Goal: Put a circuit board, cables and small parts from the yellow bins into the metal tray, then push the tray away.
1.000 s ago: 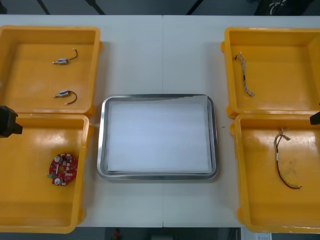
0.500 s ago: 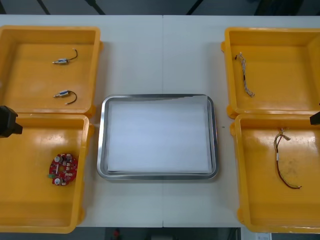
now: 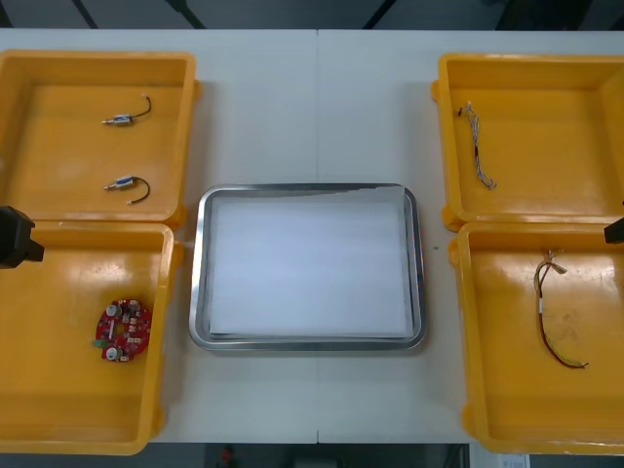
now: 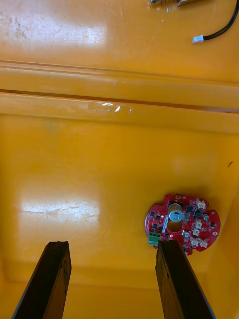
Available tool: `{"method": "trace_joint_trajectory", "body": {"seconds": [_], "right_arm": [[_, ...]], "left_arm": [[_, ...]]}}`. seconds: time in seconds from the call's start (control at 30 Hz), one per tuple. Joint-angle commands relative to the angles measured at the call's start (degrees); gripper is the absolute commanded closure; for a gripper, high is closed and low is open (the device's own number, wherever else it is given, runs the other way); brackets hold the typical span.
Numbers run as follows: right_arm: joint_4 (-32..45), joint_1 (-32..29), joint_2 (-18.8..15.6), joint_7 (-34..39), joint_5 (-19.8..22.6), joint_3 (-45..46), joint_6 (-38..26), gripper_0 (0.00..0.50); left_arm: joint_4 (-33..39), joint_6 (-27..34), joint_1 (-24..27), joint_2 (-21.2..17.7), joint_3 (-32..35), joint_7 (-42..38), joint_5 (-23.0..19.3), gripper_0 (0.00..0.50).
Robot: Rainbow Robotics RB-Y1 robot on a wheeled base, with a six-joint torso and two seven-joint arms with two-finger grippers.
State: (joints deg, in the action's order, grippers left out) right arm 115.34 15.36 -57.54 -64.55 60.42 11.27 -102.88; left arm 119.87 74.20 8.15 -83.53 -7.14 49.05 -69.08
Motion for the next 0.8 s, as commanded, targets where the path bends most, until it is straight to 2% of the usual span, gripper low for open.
{"method": "trace_joint_trajectory", "body": {"seconds": [0.03,0.8], "right_arm": [[1.47,-0.59,0.06,-2.34,-0.39,1.21,0.49,0.0],[1.47,-0.59,0.06,-2.34,-0.39,1.21,0.49,0.0]], "left_arm": [[0.8,-0.46,0.02,-2.51,0.63,3.42,0.52,0.0],[0.8,-0.46,0.02,-2.51,0.63,3.42,0.52,0.0]]}}
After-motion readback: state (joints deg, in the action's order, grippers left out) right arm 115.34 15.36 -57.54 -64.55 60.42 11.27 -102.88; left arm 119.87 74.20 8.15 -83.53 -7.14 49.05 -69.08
